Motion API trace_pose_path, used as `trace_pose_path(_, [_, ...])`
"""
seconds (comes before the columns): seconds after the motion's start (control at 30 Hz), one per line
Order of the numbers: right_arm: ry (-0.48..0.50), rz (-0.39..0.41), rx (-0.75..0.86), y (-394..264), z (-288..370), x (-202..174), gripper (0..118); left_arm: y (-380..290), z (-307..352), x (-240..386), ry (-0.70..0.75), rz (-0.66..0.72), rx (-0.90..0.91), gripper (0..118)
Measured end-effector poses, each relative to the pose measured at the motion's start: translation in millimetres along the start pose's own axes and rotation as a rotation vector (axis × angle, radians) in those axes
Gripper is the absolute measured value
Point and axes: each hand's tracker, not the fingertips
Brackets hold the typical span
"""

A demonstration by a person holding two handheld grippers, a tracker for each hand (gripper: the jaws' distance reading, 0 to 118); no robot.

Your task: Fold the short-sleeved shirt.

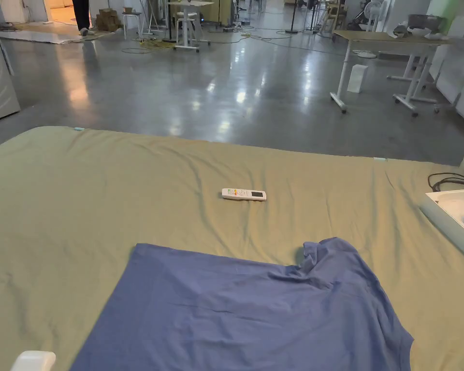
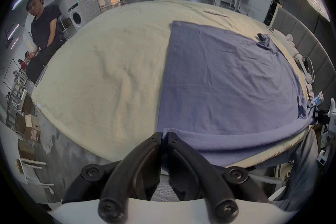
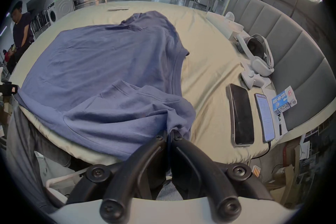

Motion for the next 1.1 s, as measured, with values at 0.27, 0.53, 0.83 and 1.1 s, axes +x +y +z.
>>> trace_pose_path(0.27, [-0.053,-0.04,0.121,44,23,10,58,31,25,-7,0.033,0.05,0.113,47])
trace_pose_path(0.53, [0.029,-0.15,0.51,111,63,-4,57,98,68,49,-0.037,-0.005,0.428,47])
trace_pose_path(0.83, [0.038,-0.177,0.786,139,75,-48,2,134,102,116,-0.007,-0.052,0.729,5])
trace_pose_path(1.1, [0.065,-0.175,0.803,152,78,-58,0,139,106,133,-0.019,-0.053,0.779,2])
